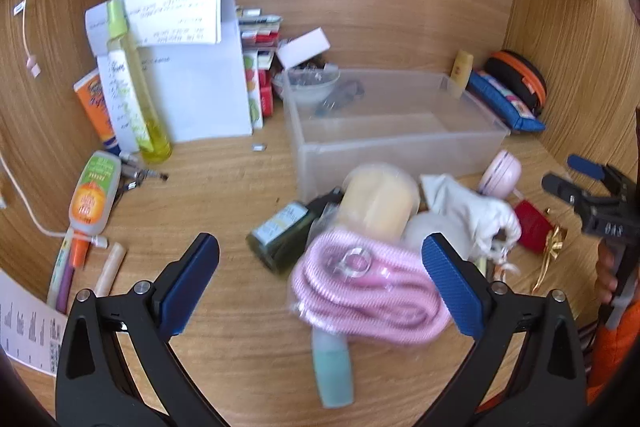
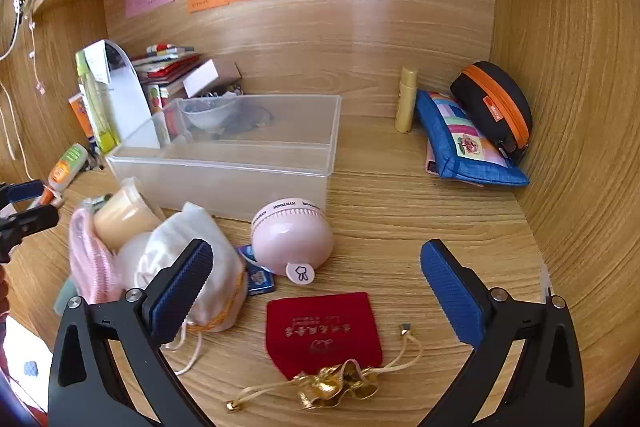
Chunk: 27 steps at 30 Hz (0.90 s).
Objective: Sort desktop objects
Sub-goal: 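Grasp the pink hand fan with the right gripper while the left grasps the teal bottle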
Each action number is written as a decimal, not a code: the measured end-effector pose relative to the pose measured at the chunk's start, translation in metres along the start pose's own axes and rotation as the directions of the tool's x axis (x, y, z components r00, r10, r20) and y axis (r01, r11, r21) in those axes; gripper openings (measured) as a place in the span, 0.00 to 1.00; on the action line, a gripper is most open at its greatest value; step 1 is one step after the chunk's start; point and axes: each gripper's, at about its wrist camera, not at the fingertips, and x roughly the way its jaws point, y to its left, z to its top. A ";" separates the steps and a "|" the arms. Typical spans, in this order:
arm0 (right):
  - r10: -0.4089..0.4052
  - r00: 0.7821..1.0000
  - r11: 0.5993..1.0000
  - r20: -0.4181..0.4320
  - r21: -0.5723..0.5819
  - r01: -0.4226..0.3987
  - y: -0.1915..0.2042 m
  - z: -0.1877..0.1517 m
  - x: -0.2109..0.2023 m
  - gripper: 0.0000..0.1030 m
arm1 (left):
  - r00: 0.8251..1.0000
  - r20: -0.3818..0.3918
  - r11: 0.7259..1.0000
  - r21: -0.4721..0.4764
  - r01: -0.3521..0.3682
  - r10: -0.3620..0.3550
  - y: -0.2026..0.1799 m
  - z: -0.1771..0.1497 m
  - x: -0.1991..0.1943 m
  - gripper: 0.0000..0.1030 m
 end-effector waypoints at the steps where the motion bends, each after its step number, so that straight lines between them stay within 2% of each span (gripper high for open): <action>1: -0.004 1.000 1.000 -0.004 -0.003 0.004 -0.001 0.001 0.002 1.00 | 1.000 -0.007 1.000 0.002 -0.006 0.006 0.001 -0.003 0.000 1.00; 9: 0.004 0.998 1.000 -0.068 -0.014 -0.005 -0.011 0.007 0.022 1.00 | 0.995 -0.092 0.999 -0.020 0.041 -0.042 0.004 -0.020 0.014 1.00; 14: 0.033 0.992 0.999 -0.120 0.006 -0.032 -0.018 0.009 0.037 1.00 | 0.975 -0.180 0.989 -0.091 0.114 -0.129 0.019 -0.030 0.029 1.00; 19: 0.001 0.992 1.000 -0.129 -0.015 -0.003 -0.021 0.011 0.045 1.00 | 0.977 -0.196 0.995 -0.070 0.066 -0.079 0.021 -0.048 0.024 1.00; 21: -0.001 0.990 1.000 -0.141 -0.030 -0.003 -0.020 0.012 0.049 1.00 | 0.977 -0.202 0.996 -0.065 0.062 -0.074 0.021 -0.053 0.023 0.93; 23: 0.001 0.988 0.999 -0.152 -0.046 -0.008 -0.019 0.013 0.054 1.00 | 0.972 -0.226 0.997 -0.052 0.058 -0.068 0.019 -0.057 0.026 0.69; 25: -0.001 0.987 0.999 -0.160 -0.054 -0.007 -0.018 0.015 0.059 1.00 | 0.966 -0.248 0.997 -0.053 0.064 -0.076 0.017 -0.061 0.031 0.66; 27: 0.009 0.986 0.998 -0.168 -0.062 -0.019 -0.017 0.015 0.064 1.00 | 0.969 -0.239 0.997 -0.042 0.058 -0.067 0.015 -0.064 0.030 0.66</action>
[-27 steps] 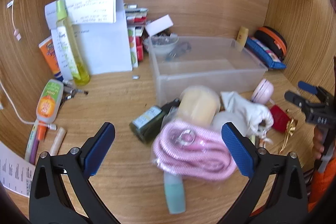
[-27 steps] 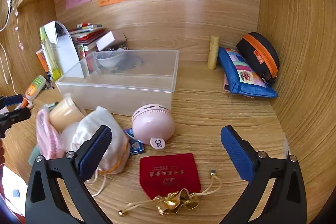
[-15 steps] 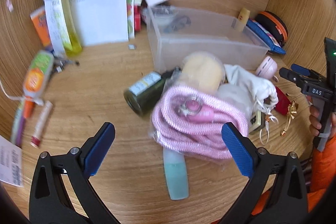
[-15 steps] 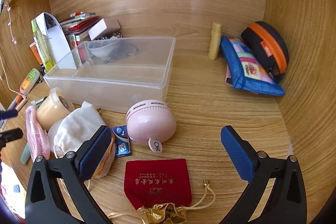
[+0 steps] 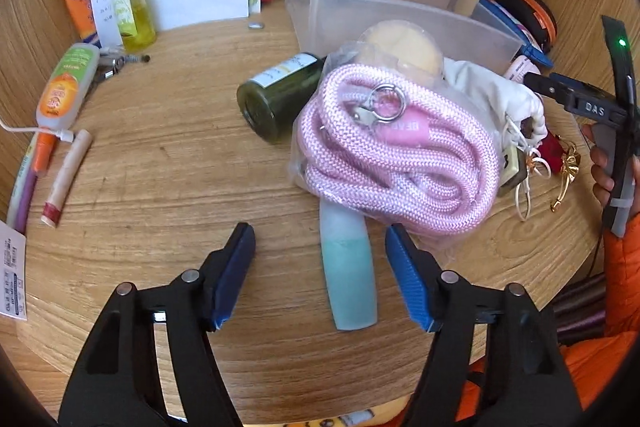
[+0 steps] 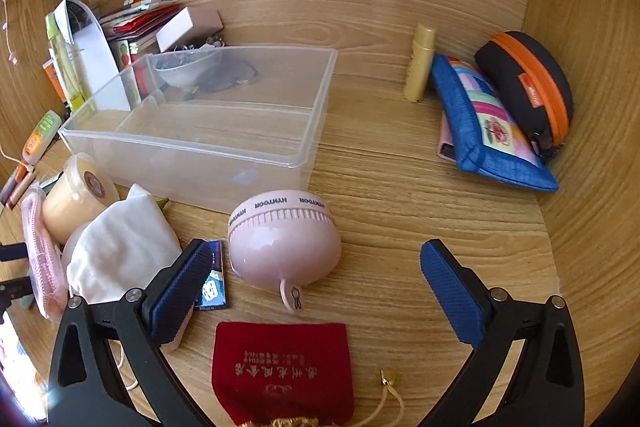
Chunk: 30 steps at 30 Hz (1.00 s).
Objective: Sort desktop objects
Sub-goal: 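Grasp the pink hand fan with the right gripper while the left grasps the teal bottle, then carry the pink fan and teal bottle over the clear plastic box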
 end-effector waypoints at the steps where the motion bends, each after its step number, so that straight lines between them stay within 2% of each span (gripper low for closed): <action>1: 0.002 1.000 1.000 -0.004 -0.005 -0.002 0.000 0.001 0.003 0.99 | 1.000 -0.001 1.000 0.006 -0.006 0.006 -0.001 -0.001 0.000 0.65; 2: 0.003 1.000 1.000 -0.008 -0.012 -0.003 0.001 0.002 0.006 0.97 | 1.000 -0.005 1.000 0.009 -0.005 0.005 0.002 0.006 0.000 0.63; 6: 0.023 0.999 0.999 -0.047 -0.029 -0.025 0.003 0.005 0.020 0.87 | 0.998 0.019 0.998 0.022 -0.055 0.054 0.000 0.003 -0.001 0.53; 9: 0.051 0.995 0.998 -0.084 -0.028 -0.053 0.006 0.006 0.031 0.75 | 0.997 0.036 0.998 -0.001 -0.070 0.070 0.002 0.001 -0.002 0.46; 11: 0.078 0.992 0.997 -0.098 -0.014 -0.079 0.007 0.005 0.036 0.63 | 0.993 0.054 0.995 -0.004 -0.101 0.101 0.005 0.000 -0.002 0.35; 12: 0.096 0.990 0.995 -0.105 -0.004 -0.097 0.008 0.004 0.038 0.61 | 0.992 0.059 0.994 -0.003 -0.108 0.108 0.006 -0.001 -0.003 0.33; 16: 0.103 0.990 0.995 -0.099 0.006 -0.103 0.011 0.001 0.038 0.61 | 0.988 0.072 0.991 -0.007 -0.133 0.133 0.008 -0.002 -0.004 0.24; 22: 0.126 0.990 0.992 -0.059 0.040 -0.124 0.003 0.000 0.027 0.61 | 0.981 0.082 0.983 -0.067 -0.169 0.174 0.026 -0.002 -0.010 0.24; 30: 0.140 0.990 0.988 0.029 0.062 -0.141 -0.008 0.001 -0.007 0.61 | 0.969 0.161 0.980 -0.104 -0.171 0.186 0.034 0.012 -0.033 0.24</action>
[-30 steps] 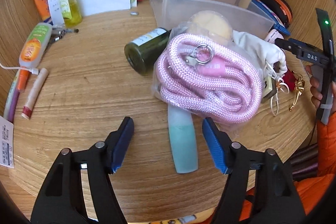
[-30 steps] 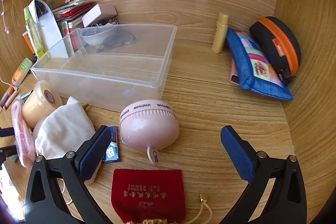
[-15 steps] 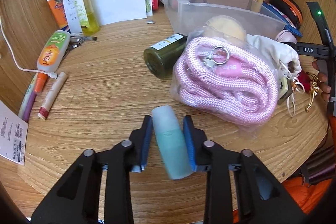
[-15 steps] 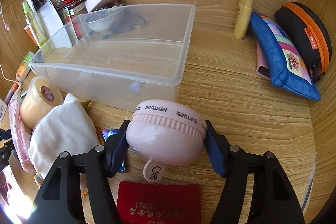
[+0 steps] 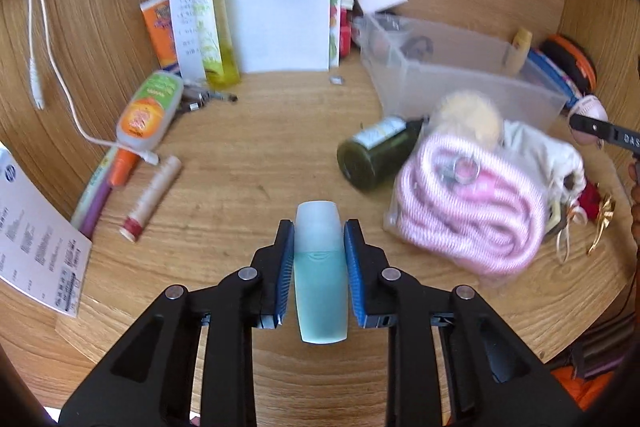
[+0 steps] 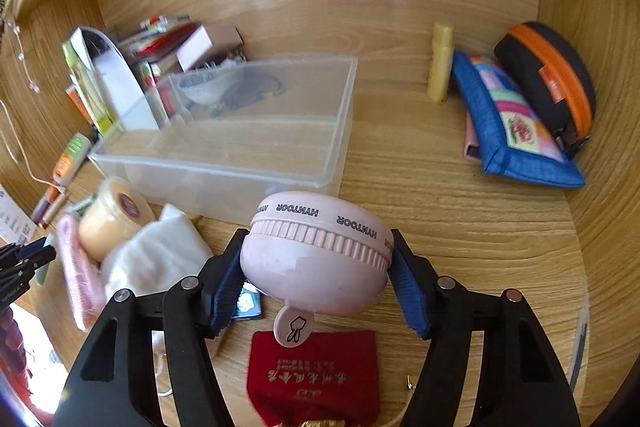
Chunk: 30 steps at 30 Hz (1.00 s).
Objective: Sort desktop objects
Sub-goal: 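Carry the pink fan and teal bottle over the clear plastic box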
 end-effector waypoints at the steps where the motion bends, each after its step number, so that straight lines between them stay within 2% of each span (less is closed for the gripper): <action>1: 0.002 1.000 1.000 0.014 0.001 -0.002 0.000 0.001 -0.006 0.61 | 1.000 0.014 1.000 0.000 0.001 -0.001 0.001 0.004 -0.003 0.24; 7: -0.006 0.995 0.999 0.100 -0.031 0.009 0.008 0.014 -0.032 0.61 | 0.997 0.076 1.000 -0.016 0.022 -0.020 0.000 0.024 -0.013 0.24; 12: -0.007 0.991 0.999 0.132 -0.040 0.013 0.008 0.024 -0.039 0.61 | 0.989 0.136 0.998 -0.012 0.059 -0.057 -0.007 0.049 -0.019 0.24; 17: 0.005 0.987 0.999 0.163 -0.040 0.002 0.010 0.038 -0.039 0.61 | 0.983 0.159 0.996 0.012 0.086 -0.087 -0.017 0.082 -0.013 0.24; 23: 0.016 0.982 0.999 0.190 -0.047 -0.007 0.014 0.059 -0.033 0.61 | 0.979 0.138 0.989 0.019 0.148 -0.149 -0.025 0.123 0.002 0.24; 30: 0.028 0.986 0.997 0.167 -0.074 -0.016 0.021 0.084 -0.011 0.61 | 0.975 0.101 0.980 0.041 0.195 -0.198 -0.042 0.156 0.021 0.24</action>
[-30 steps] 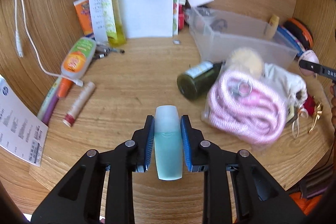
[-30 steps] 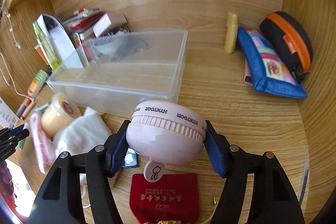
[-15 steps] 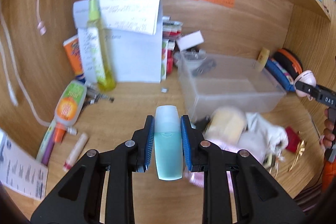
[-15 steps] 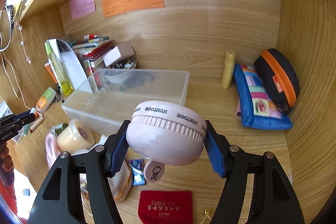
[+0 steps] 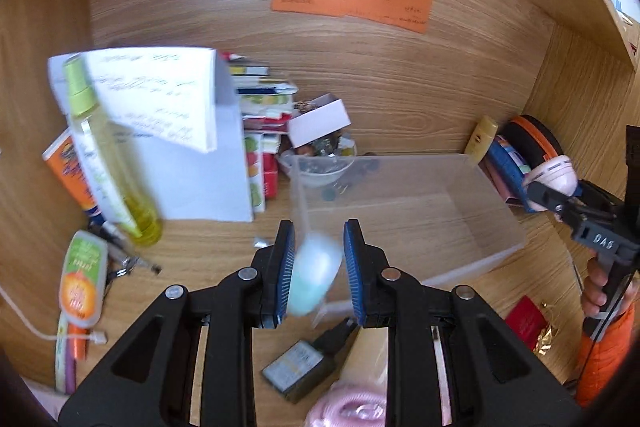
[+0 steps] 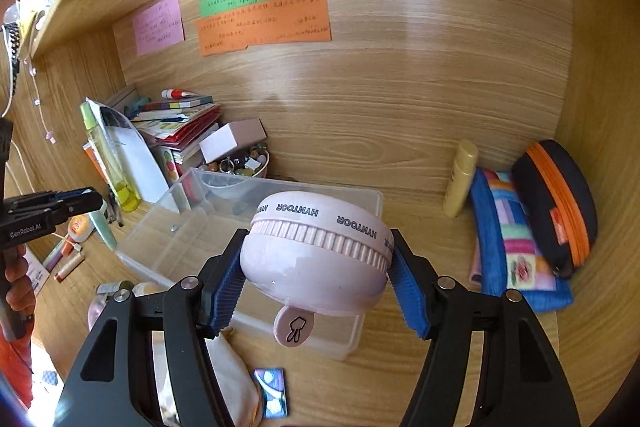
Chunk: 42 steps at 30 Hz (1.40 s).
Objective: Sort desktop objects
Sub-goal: 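Carry the pink fan and teal bottle over the clear plastic box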
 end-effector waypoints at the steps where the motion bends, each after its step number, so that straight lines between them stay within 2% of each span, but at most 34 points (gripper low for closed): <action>1: 0.004 1.000 1.000 -0.007 -0.002 -0.004 0.001 0.002 0.005 0.61 | 1.000 -0.008 1.000 0.002 0.009 -0.009 -0.002 0.003 0.005 0.24; 4: 0.010 0.999 1.000 -0.032 -0.009 -0.011 0.004 0.005 0.020 0.61 | 0.999 -0.027 1.000 0.014 0.022 -0.021 -0.008 0.009 0.018 0.24; 7: 0.021 0.997 1.000 -0.069 -0.016 -0.022 0.006 0.006 0.036 0.61 | 0.999 -0.039 0.999 0.026 -0.023 0.024 -0.006 0.010 0.028 0.24; 10: 0.028 0.994 0.999 -0.102 -0.023 -0.031 0.009 0.001 0.049 0.61 | 0.997 -0.051 0.999 0.005 -0.049 0.049 0.012 0.005 0.025 0.24; 13: 0.033 0.991 0.999 -0.129 -0.034 -0.037 0.010 -0.001 0.058 0.61 | 0.992 -0.052 0.993 -0.003 -0.115 0.114 0.037 -0.003 0.015 0.24; 17: 0.028 0.986 0.998 -0.163 -0.047 -0.036 0.011 0.002 0.067 0.61 | 0.976 -0.120 0.981 -0.055 -0.187 0.179 0.080 -0.014 0.016 0.24; 19: 0.034 0.983 0.998 -0.180 -0.053 -0.044 0.013 0.004 0.072 0.61 | 0.970 -0.165 0.977 -0.086 -0.194 0.178 0.099 -0.018 0.022 0.24; 21: 0.035 0.979 0.997 -0.201 -0.064 -0.049 0.014 0.005 0.077 0.61 | 0.965 -0.221 0.978 -0.120 -0.173 0.144 0.116 -0.026 0.031 0.24; 23: 0.029 0.976 0.996 -0.215 -0.076 -0.046 0.017 0.006 0.081 0.61 | 0.955 -0.271 0.978 -0.131 -0.160 0.120 0.123 -0.031 0.045 0.24; 25: 0.028 0.972 0.995 -0.232 -0.089 -0.050 0.020 0.005 0.086 0.61 | 0.947 -0.292 0.978 -0.111 -0.175 0.136 0.122 -0.034 0.055 0.24; 33: 0.026 0.961 0.993 -0.277 -0.103 -0.057 0.023 0.004 0.097 0.61 | 0.931 -0.320 0.968 -0.122 -0.222 0.173 0.137 -0.024 0.093 0.30; 38: 0.015 0.957 0.990 -0.291 -0.128 -0.055 0.027 0.006 0.101 0.61 | 0.915 -0.361 0.965 -0.113 -0.238 0.183 0.141 -0.026 0.112 0.30; 42: 0.009 0.949 0.989 -0.314 -0.139 -0.055 0.028 0.005 0.109 0.61 | 0.919 -0.335 0.964 -0.093 -0.250 0.206 0.139 -0.027 0.112 0.29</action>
